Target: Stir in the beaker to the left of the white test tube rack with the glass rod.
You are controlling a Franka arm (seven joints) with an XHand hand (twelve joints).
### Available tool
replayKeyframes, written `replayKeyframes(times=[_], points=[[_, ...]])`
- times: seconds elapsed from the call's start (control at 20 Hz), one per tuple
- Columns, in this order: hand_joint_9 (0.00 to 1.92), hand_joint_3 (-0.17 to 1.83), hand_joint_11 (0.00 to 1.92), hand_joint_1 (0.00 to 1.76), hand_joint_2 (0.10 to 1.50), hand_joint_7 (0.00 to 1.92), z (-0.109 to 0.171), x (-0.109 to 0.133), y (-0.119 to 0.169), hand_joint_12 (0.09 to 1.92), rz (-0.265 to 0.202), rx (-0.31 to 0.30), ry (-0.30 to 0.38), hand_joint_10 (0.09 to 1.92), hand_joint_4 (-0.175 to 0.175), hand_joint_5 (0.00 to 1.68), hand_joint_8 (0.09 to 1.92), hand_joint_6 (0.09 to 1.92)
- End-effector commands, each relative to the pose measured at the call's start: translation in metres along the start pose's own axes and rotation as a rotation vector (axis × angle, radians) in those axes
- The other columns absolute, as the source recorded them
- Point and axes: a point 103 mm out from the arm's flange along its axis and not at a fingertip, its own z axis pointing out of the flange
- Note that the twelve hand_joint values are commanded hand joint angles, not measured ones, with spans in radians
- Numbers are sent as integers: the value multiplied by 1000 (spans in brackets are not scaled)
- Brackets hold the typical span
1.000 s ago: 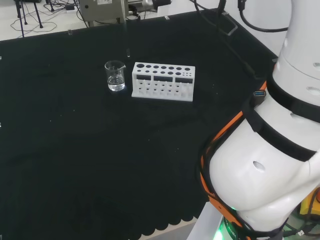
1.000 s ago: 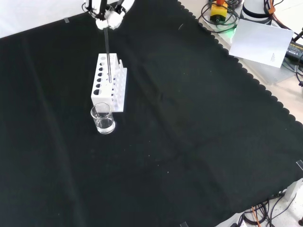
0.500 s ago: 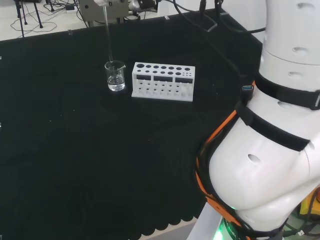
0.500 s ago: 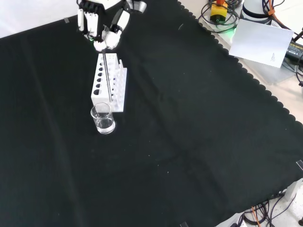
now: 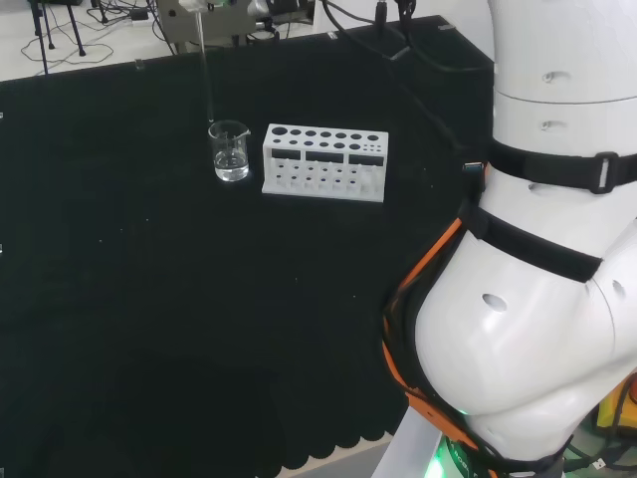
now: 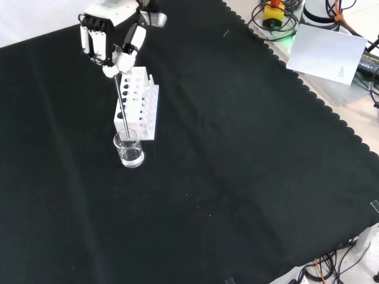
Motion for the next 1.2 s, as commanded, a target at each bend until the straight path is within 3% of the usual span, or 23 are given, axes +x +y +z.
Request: replayKeyframes(times=[0.05, 0.6, 1.2], points=[[1757, -175, 1189, 1302, 1123, 1155, 4, -19, -4, 760, 26, 13, 15, 626, -175, 1232, 1060, 284], [1756, -175, 1192, 1302, 1123, 1154, 18, -23, -9, 759, 48, 30, 27, 628, -175, 1232, 1061, 284], [1756, -175, 1193, 1302, 1123, 1154, 49, -41, 11, 758, 50, 68, 50, 631, -175, 1232, 1061, 285]])
